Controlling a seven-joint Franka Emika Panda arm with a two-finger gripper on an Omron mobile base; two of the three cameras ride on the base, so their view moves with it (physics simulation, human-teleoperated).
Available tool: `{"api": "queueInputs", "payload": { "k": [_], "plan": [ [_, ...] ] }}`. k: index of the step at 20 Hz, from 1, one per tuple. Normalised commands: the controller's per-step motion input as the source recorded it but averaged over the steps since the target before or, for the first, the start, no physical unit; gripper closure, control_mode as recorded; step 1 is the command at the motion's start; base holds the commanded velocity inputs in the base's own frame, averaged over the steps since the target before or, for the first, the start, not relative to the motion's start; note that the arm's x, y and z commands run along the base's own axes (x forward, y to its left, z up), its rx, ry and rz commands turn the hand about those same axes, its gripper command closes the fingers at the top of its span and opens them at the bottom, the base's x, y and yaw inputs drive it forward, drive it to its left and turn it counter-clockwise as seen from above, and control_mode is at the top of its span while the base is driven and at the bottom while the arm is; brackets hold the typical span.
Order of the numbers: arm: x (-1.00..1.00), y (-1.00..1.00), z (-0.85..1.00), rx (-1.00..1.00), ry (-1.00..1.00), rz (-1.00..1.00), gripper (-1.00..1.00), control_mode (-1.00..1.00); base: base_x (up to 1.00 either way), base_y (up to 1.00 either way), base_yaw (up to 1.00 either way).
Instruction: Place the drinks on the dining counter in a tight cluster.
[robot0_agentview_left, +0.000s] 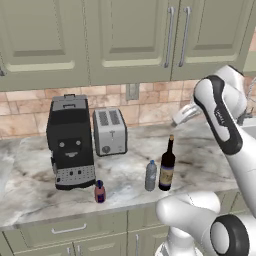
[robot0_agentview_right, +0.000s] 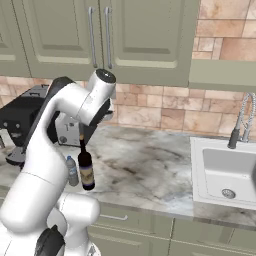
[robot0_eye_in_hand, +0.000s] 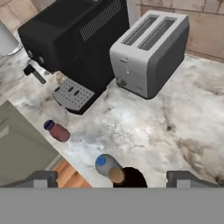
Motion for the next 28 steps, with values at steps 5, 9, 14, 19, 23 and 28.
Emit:
{"api": "queueInputs", "payload": {
  "k": [5,9,14,19,23,28],
  "plan": [
    [-0.14,-0.02,-0.13,0.05,-0.02,0.15,-1.00,-1.00,0.00,0.00,0.00],
    [0.00,-0.33,0.00,0.00,-0.04,0.14,-1.00,-1.00,0.00,0.00,0.00],
    [0.00,0.05,-0.07,0.03,-0.19,0.01,-1.00,-1.00,0.00,0.00,0.00],
    [-0.01,0.03,-0.25,0.20,-0.23,0.04,-1.00,-1.00,0.00,0.00,0.00],
    [0.00,0.00,-0.18,0.25,-0.11,0.12,-1.00,-1.00,0.00,0.00,0.00],
    [0.00,0.00,-0.19,0.21,-0.01,0.14,-1.00,-1.00,0.00,0.00,0.00]
  ]
}}
